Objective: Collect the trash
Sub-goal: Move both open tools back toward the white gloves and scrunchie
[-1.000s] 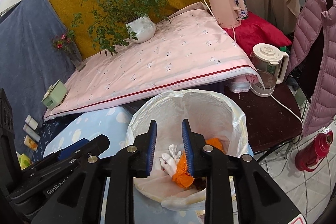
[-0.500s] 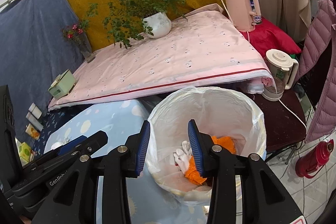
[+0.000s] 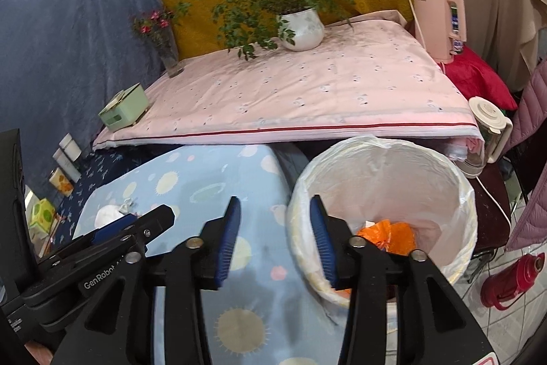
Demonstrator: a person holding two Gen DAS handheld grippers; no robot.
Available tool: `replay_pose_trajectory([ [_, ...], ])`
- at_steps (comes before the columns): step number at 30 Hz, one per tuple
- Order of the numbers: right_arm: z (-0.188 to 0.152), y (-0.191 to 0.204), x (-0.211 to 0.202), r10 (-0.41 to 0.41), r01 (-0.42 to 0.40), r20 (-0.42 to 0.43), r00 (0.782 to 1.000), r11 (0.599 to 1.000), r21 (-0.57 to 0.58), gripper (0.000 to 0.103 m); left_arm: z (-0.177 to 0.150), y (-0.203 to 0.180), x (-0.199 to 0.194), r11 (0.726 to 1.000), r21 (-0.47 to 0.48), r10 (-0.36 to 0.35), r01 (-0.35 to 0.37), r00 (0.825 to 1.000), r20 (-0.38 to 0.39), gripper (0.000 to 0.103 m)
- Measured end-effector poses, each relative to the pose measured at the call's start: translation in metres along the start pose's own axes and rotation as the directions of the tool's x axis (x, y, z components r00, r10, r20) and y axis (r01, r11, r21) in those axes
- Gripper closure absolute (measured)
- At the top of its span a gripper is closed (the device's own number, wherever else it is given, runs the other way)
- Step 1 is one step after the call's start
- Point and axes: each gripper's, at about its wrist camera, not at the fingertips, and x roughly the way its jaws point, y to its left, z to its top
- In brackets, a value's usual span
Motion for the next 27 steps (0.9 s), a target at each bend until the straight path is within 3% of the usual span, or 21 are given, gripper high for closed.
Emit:
replay_pose_trajectory([
  [5, -0.005, 0.031, 0.01, 0.034, -0.035, -0.025, 0.999, 0.999, -0.042, 0.056, -0.002, 0.037, -0.001, 0.998, -0.046, 0.042, -0.042, 0.999, -0.005, 0.044],
  [19, -0.026, 0.13, 0.055, 0.104, -0.127, -0.13, 0.986, 0.976, -0.177, 0.056, -0.01, 0.154, -0.008, 0.965, -0.173, 0.2, -0.197, 0.98, 0.001, 0.024],
  [27, -0.045, 0.185, 0.098, 0.133, -0.184, -0.221, 0.966, 0.956, -0.228, 0.056, -0.011, 0.215, 0.002, 0.944, -0.196, 0.268, -0.266, 0.963, -0.019, 0.024],
])
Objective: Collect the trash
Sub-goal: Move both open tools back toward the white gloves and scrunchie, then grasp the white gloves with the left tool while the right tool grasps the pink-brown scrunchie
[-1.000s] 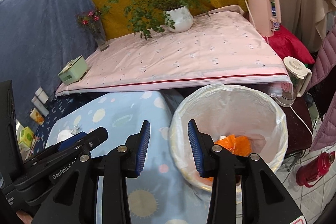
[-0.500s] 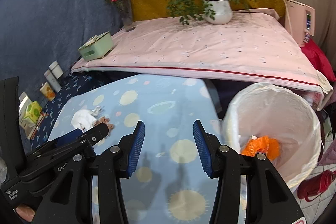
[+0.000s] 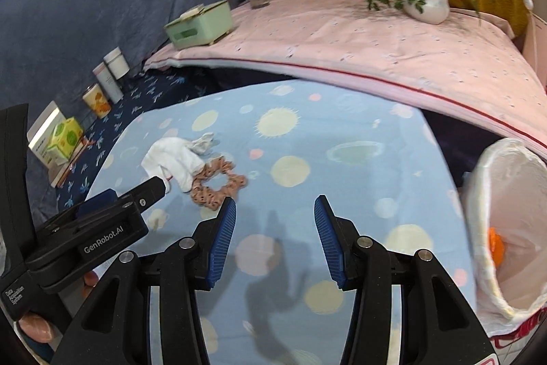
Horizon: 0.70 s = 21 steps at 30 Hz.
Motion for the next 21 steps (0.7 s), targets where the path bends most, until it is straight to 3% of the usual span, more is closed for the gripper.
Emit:
replay_pose_trajectory([
  [7, 0.007, 0.031, 0.051, 0.014, -0.016, -0.053, 0.998, 0.999, -0.036, 0.056, 0.023, 0.035, 0.033, 0.999, -0.006, 0.035, -0.035, 0.999, -0.007, 0.024],
  [15, 0.021, 0.048, 0.107, 0.007, -0.011, -0.107, 0.994, 0.999, -0.032, 0.056, 0.046, 0.047, 0.075, 1.0, -0.002, 0.021, -0.021, 0.999, -0.032, 0.024],
  [18, 0.022, 0.049, 0.124, -0.002, -0.002, -0.123, 0.992, 1.0, -0.027, 0.056, 0.05, 0.047, 0.089, 1.0, 0.003, 0.004, -0.004, 0.999, -0.047, 0.03],
  [21, 0.021, 0.049, 0.136, -0.012, 0.009, -0.14, 0.99, 1.0, -0.029, 0.056, 0.05, 0.044, 0.1, 1.0, 0.01, -0.017, 0.017, 0.997, -0.071, 0.042],
])
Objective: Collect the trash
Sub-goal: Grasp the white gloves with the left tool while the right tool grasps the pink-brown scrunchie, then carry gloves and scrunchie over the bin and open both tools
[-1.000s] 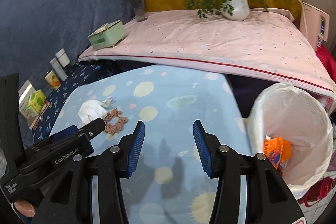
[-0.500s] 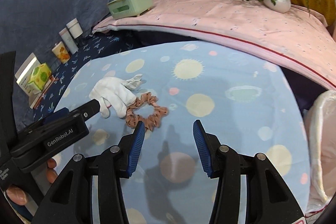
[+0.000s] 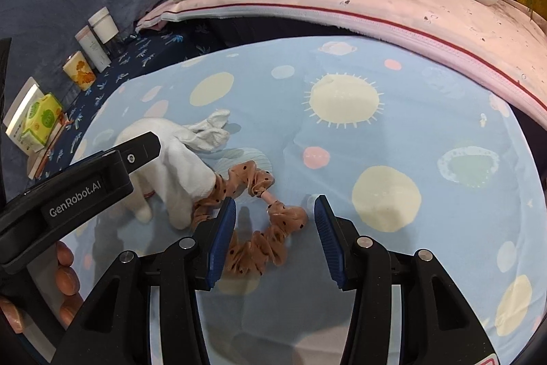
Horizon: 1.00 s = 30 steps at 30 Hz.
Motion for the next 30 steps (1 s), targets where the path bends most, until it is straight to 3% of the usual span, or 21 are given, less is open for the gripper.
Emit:
replay_pose_trajectory([
  [2, -0.003, 0.001, 0.002, -0.012, 0.013, 0.012, 1.0, 1.0, -0.012, 0.057, -0.002, -0.002, 0.005, 1.0, 0.004, -0.009, 0.009, 1.0, -0.013, 0.051],
  [4, -0.006, 0.004, 0.002, -0.038, 0.039, 0.022, 0.999, 0.998, -0.04, 0.062, -0.004, -0.003, 0.009, 1.0, 0.003, -0.015, 0.015, 1.0, -0.027, 0.068],
  [10, -0.016, 0.001, -0.004, -0.08, 0.083, 0.037, 0.996, 0.994, -0.077, 0.085, -0.016, -0.01, 0.007, 1.0, 0.006, -0.026, 0.027, 0.999, -0.039, 0.093],
  [20, -0.043, -0.024, -0.036, -0.059, 0.06, 0.024, 0.998, 0.998, -0.025, 0.092, -0.044, -0.044, -0.026, 0.998, 0.02, -0.062, 0.063, 0.997, -0.037, 0.097],
  [30, -0.054, -0.073, -0.106, -0.08, 0.073, 0.118, 0.99, 0.995, 0.063, 0.092, -0.057, -0.108, -0.08, 0.99, 0.083, -0.12, 0.118, 0.993, 0.014, 0.097],
])
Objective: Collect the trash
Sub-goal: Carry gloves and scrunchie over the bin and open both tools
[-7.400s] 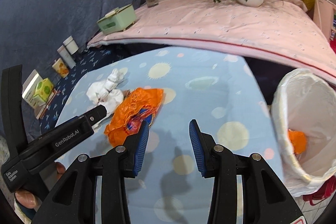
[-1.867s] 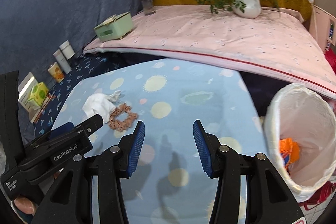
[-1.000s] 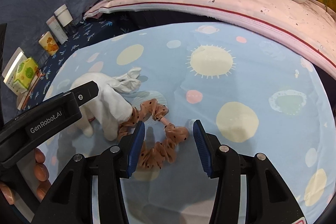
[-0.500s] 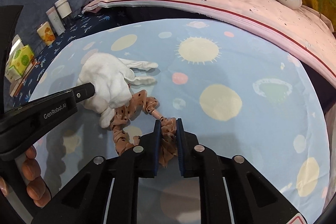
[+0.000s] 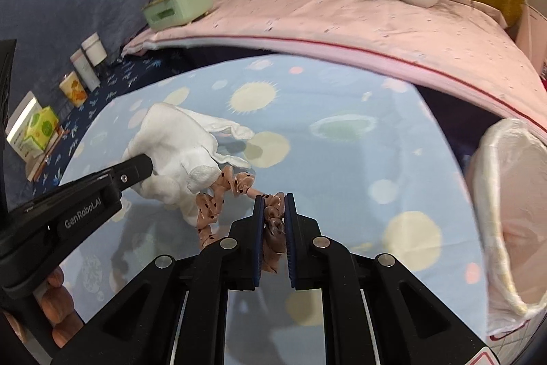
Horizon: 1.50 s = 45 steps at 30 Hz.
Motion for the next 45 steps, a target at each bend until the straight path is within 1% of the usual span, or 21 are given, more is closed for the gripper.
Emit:
replay_pose_trajectory([
  [7, 0.005, -0.049, -0.048, -0.031, 0.025, 0.086, 0.996, 0.997, 0.074, 0.092, 0.0, -0.065, -0.026, 0.996, 0.068, -0.053, 0.05, 0.998, 0.035, 0.097],
  [12, 0.006, -0.09, -0.08, -0.066, 0.048, 0.137, 0.988, 0.99, 0.131, 0.092, -0.002, -0.113, -0.039, 0.988, 0.129, -0.095, 0.089, 0.994, 0.048, 0.097],
  [19, 0.002, -0.147, -0.114, -0.126, 0.084, 0.183, 0.975, 0.972, 0.219, 0.092, -0.009, -0.176, -0.046, 0.967, 0.218, -0.144, 0.131, 0.989, 0.043, 0.097],
  [26, -0.009, -0.205, -0.136, -0.18, 0.111, 0.199, 0.963, 0.943, 0.315, 0.092, -0.02, -0.23, -0.047, 0.94, 0.297, -0.185, 0.17, 0.983, 0.023, 0.097],
  [31, -0.016, -0.238, -0.15, -0.223, 0.136, 0.206, 0.953, 0.919, 0.369, 0.092, -0.029, -0.259, -0.041, 0.923, 0.332, -0.206, 0.195, 0.979, -0.004, 0.097],
  [38, -0.024, -0.274, -0.159, -0.26, 0.156, 0.208, 0.943, 0.896, 0.417, 0.092, -0.037, -0.285, -0.035, 0.906, 0.367, -0.217, 0.211, 0.976, -0.028, 0.097],
  [42, -0.027, -0.285, -0.158, -0.269, 0.161, 0.2, 0.942, 0.886, 0.434, 0.092, -0.04, -0.296, -0.03, 0.901, 0.375, -0.219, 0.219, 0.975, -0.043, 0.097],
  [45, -0.027, -0.288, -0.156, -0.269, 0.163, 0.195, 0.943, 0.886, 0.433, 0.092, -0.042, -0.301, -0.026, 0.898, 0.379, -0.22, 0.223, 0.974, -0.052, 0.097],
])
